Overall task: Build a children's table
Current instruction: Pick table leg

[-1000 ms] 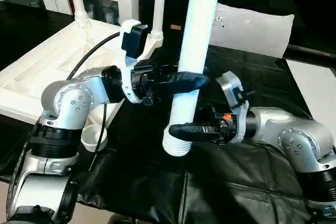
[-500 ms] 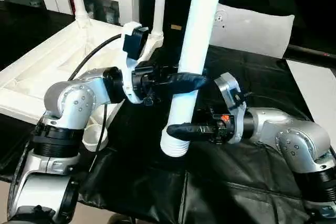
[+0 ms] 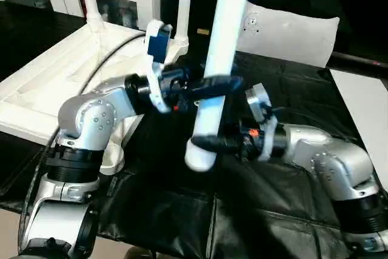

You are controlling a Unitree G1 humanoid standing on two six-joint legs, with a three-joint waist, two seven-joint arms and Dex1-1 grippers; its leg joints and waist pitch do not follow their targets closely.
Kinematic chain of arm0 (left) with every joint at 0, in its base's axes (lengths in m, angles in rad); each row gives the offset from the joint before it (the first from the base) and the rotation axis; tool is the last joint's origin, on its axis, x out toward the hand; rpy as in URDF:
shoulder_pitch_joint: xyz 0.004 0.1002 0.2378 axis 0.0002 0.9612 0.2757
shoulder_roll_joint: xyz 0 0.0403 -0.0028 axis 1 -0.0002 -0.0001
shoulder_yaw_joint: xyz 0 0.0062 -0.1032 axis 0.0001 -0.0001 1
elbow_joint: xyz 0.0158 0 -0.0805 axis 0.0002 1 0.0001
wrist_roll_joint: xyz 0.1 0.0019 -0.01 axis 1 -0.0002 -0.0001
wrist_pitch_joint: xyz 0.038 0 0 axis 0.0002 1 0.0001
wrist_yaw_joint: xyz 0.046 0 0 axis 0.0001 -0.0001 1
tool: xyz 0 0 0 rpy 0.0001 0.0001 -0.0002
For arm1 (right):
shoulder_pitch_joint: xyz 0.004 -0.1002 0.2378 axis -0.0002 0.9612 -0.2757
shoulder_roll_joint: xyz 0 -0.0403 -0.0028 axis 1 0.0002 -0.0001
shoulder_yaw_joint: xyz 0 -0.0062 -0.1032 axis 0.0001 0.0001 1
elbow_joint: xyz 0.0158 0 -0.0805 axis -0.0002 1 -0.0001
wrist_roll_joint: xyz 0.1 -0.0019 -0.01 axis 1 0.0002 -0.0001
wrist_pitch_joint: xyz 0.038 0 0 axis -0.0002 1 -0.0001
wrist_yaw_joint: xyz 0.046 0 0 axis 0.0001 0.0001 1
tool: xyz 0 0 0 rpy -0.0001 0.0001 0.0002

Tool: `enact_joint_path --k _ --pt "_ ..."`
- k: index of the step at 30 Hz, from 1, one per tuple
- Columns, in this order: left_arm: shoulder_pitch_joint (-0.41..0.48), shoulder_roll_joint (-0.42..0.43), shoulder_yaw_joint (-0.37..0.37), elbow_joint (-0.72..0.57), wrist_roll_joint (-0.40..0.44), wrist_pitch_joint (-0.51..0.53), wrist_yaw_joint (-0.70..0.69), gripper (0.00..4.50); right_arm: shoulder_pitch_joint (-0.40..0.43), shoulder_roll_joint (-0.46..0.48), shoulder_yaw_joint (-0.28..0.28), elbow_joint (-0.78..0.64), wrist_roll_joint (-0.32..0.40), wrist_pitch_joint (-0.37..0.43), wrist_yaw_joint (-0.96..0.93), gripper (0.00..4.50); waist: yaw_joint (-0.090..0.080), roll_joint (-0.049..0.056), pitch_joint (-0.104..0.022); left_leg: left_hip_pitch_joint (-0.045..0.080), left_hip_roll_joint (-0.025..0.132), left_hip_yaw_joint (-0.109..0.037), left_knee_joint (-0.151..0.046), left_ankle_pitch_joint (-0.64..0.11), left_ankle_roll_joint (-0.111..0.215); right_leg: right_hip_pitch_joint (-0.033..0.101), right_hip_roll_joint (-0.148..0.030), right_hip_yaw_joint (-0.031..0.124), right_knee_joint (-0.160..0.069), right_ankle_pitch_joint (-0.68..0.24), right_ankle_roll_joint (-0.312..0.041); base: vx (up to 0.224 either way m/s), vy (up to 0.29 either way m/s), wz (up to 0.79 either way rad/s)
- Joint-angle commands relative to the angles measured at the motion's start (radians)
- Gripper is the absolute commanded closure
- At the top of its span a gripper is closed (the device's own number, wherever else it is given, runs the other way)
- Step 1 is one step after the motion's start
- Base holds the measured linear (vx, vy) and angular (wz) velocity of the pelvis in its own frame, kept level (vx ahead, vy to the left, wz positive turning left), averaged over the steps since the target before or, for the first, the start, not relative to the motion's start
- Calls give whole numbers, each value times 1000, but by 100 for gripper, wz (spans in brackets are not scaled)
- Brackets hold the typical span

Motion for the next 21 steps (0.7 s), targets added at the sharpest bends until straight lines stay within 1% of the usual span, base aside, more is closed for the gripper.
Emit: enact_joint_path --k 1,2,3,4,6,7,9,10,11,12,13,14,15,16,17,18,19,21 --pt "6 -15 21 -46 23 -10 69 144 -6 5 -30 14 -22 -29 -40 252 1 9 -69 20 67 -17 -80 -97 -24 44 -120 53 -71 -152 -183 0 0 0" --pt "16 -32 33 -65 46 -26 129 144 -6 16 -32 16 -41 -46 -70 252 0 10 -70 20 68 -18 -80 -96 -23 46 -120 53 -70 -139 -188 0 0 0" --pt "16 -32 33 -65 46 -26 129 144 -6 16 -32 16 -41 -46 -70 252 0 8 -69 20 67 -17 -79 -95 -20 46 -119 53 -72 -135 -190 0 0 0" --pt "21 -45 39 -71 66 -44 165 144 -7 23 -31 18 -54 -56 -89 252 1 7 -69 20 65 -17 -79 -94 -18 47 -119 53 -72 -139 -187 0 0 0" --pt "26 -79 52 -71 108 -71 266 144 -4 40 -29 18 -76 -74 -120 252 0 7 -68 19 68 -17 -80 -97 -19 47 -120 54 -72 -144 -180 0 0 0" --pt "34 -112 60 -74 152 -103 357 144 0 60 -27 16 -93 -86 -156 252 -2 5 -68 19 68 -17 -80 -102 -18 46 -119 54 -75 -148 -177 0 0 0" --pt "47 -132 59 -89 166 -112 401 172 7 75 -20 8 -106 -91 -183 252 0 4 -68 18 66 -18 -80 -92 -15 47 -119 55 -74 -146 -173 0 0 0" --pt "60 -151 57 -106 166 -107 434 172 15 89 -16 0 -112 -95 -202 252 -1 1 -68 17 67 -17 -80 -93 -14 47 -119 55 -75 -147 -170 0 0 0" --pt "64 -157 56 -112 165 -103 444 183 18 94 -14 -3 -113 -95 -208 252 -1 3 -68 18 67 -17 -80 -91 -14 47 -119 55 -74 -143 -171 0 0 0" --pt "76 -173 47 -132 176 -93 478 190 27 107 -8 -12 -118 -99 -224 252 -2 3 -69 18 67 -17 -79 -90 -13 46 -118 55 -73 -139 -169 0 0 0" --pt "76 -173 47 -132 176 -93 478 199 27 107 -8 -12 -118 -99 -224 252 -2 3 -67 18 66 -17 -80 -96 -11 45 -117 55 -76 -147 -166 0 0 0" --pt "82 -181 40 -143 186 -90 496 199 31 113 -5 -16 -121 -101 -231 252 -2 4 -68 18 66 -17 -80 -96 -10 45 -116 55 -76 -150 -162 0 0 0" --pt "89 -192 32 -146 197 -69 530 209 37 121 0 -22 -124 -103 -243 252 -3 6 -67 18 67 -18 -81 -102 -13 45 -116 55 -76 -152 -158 0 0 0" --pt "99 -206 14 -144 216 -58 560 219 44 133 4 -31 -130 -104 -257 252 -3 9 -65 20 67 -19 -81 -113 -16 42 -116 54 -78 -171 -154 0 0 0" --pt "102 -214 10 -140 225 -55 576 236 48 137 8 -35 -135 -105 -261 252 -4 7 -65 19 66 -18 -82 -121 -16 42 -114 55 -81 -183 -149 0 0 0" --pt "102 -214 10 -140 225 -55 576 244 48 137 8 -35 -135 -105 -261 252 -3 10 -65 19 66 -19 -82 -125 -19 42 -116 56 -81 -190 -147 0 0 0" --pt "104 -222 8 -139 235 -57 594 244 51 142 10 -39 -139 -105 -266 252 -4 13 -64 18 66 -21 -84 -136 -23 42 -115 56 -84 -203 -138 0 0 0" --pt "98 -233 15 -137 236 -61 619 262 54 144 11 -43 -145 -106 -272 252 -5 10 -65 18 65 -21 -84 -141 -25 42 -115 56 -84 -201 -133 0 0 0"
